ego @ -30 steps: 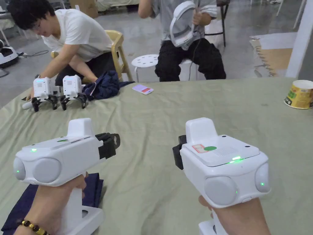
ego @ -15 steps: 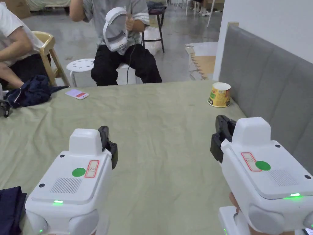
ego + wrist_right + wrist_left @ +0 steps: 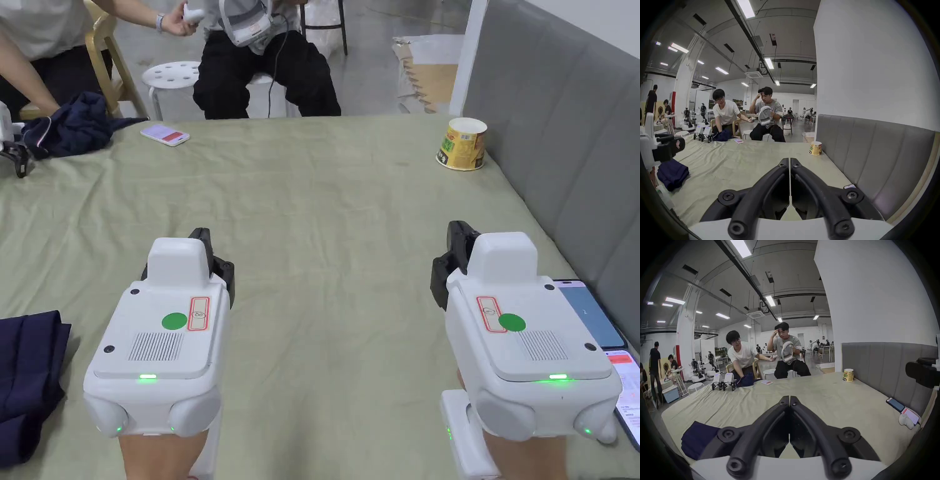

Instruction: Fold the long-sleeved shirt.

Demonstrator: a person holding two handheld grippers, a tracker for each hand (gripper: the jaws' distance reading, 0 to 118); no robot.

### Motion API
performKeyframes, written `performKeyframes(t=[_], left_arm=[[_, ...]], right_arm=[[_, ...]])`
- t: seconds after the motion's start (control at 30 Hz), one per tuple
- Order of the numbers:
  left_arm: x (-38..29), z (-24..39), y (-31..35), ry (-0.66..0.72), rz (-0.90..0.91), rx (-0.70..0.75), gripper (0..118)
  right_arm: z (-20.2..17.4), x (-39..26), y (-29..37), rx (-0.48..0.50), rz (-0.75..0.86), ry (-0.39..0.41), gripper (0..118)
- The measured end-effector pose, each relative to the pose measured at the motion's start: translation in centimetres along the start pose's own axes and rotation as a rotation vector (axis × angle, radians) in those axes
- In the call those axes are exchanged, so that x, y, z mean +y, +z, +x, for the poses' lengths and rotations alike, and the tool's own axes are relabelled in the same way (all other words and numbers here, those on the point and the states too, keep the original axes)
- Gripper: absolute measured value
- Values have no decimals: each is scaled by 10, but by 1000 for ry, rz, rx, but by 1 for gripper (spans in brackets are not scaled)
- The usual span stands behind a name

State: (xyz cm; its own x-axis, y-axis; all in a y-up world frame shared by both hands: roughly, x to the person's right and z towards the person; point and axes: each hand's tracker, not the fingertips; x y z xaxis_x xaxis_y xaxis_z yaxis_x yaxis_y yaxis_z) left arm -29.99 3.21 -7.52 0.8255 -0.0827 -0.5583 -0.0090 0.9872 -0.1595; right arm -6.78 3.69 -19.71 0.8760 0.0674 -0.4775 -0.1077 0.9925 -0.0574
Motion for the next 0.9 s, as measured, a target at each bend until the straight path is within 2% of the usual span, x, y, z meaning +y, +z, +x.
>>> performKeyframes(t=[0.07, 0.1, 0.17, 0.2, 0.23, 0.27, 0.3, 0.33, 0.37, 0.4, 0.47, 0.57, 0.67, 0.9], left_arm=[[1, -2, 0, 15, -1, -14, 6], [1, -1, 0, 17, -6, -14, 13], [3, 0, 0, 9, -19, -22, 49], [4, 1, 0, 2, -23, -27, 49], [4, 1, 0, -1, -21, -30, 56], [3, 2, 0, 0, -13, -31, 69], [3, 2, 0, 5, 1, -37, 84], [4, 2, 1, 11, 15, -59, 100], [4, 2, 2, 12, 22, -74, 107], [4, 2, 3, 16, 30, -83, 111], [4, 1, 4, 23, 45, -76, 111], [5, -2, 2, 53, 44, -69, 111], [5, -4, 2, 70, 46, -65, 111], [7, -6, 2, 69, 53, -77, 111]], right_arm=[[1, 0, 1, -10, -5, 9, 0], [2, 0, 1, -11, -6, 6, 4], [4, 1, 4, -11, -5, -14, 29], [5, 2, 4, -5, 3, -27, 35], [6, 2, 5, -6, 6, -30, 41], [5, 2, 5, -15, 11, -27, 56], [5, 2, 4, -28, 14, -24, 76], [5, 3, 4, -31, 18, -19, 103], [4, 3, 5, -35, 24, -13, 116], [5, 1, 7, -36, 50, -9, 118], [3, 1, 7, -54, 83, 21, 118], [2, 4, 5, -4, 62, 39, 118], [-1, 6, 4, -3, 63, 48, 118], [-4, 11, 3, 7, 64, 30, 118]])
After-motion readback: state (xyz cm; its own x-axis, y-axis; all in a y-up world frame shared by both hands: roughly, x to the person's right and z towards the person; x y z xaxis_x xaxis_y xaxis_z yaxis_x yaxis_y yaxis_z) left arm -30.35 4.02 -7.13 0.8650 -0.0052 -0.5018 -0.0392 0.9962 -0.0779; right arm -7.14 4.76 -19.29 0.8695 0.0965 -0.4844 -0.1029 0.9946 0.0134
